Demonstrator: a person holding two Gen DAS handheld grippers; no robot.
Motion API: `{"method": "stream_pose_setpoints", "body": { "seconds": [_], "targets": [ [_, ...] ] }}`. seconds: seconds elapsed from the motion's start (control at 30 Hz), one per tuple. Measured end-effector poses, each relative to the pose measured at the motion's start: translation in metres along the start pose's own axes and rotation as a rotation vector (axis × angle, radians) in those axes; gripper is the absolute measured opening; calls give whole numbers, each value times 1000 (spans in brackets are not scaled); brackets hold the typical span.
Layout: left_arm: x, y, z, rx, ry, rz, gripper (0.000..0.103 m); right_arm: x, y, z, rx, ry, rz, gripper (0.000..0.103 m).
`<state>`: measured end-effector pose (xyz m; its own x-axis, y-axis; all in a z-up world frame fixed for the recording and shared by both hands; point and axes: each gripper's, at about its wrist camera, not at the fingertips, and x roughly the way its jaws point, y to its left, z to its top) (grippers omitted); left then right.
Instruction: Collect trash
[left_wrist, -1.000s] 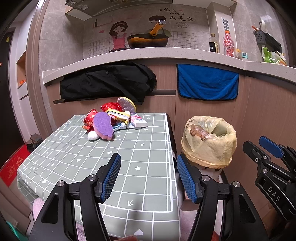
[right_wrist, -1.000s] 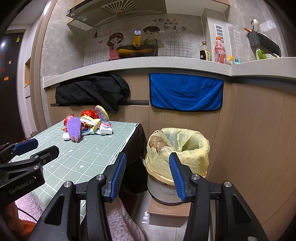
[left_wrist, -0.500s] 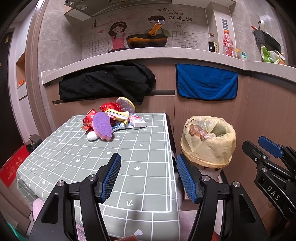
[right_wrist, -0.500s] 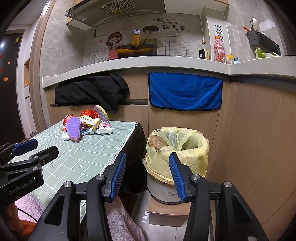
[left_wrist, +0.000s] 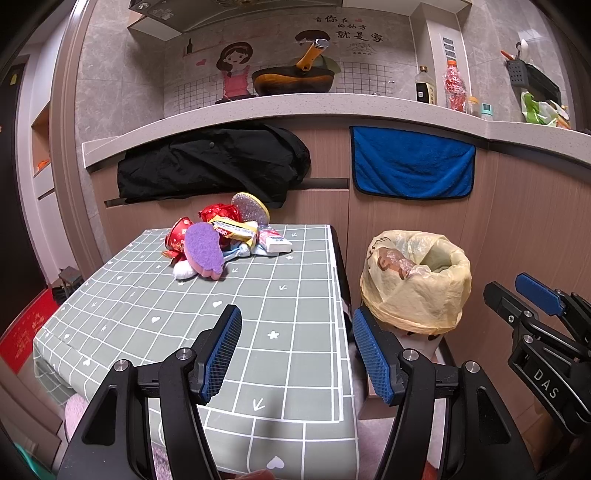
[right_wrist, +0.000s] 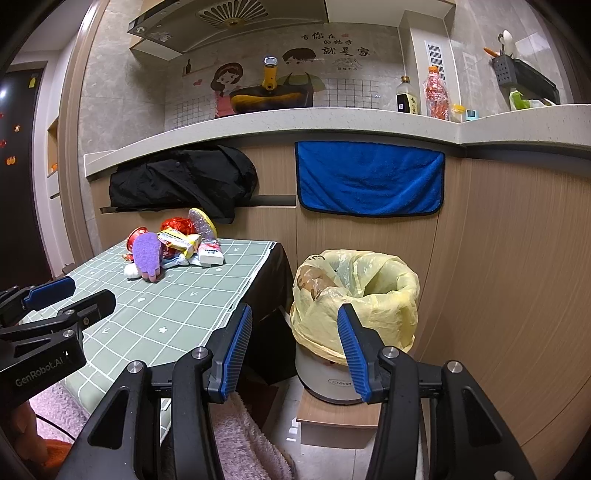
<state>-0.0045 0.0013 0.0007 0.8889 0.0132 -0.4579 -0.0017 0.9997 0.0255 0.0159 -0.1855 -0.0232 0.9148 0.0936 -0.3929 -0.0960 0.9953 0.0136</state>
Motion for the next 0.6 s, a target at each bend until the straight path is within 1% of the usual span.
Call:
{"method": "stream_pose_setpoints", "body": {
  "seconds": [0.6],
  "targets": [
    [0, 0, 0, -1, 0, 0, 63, 1, -2, -1, 7, 2, 0, 46]
  ]
}}
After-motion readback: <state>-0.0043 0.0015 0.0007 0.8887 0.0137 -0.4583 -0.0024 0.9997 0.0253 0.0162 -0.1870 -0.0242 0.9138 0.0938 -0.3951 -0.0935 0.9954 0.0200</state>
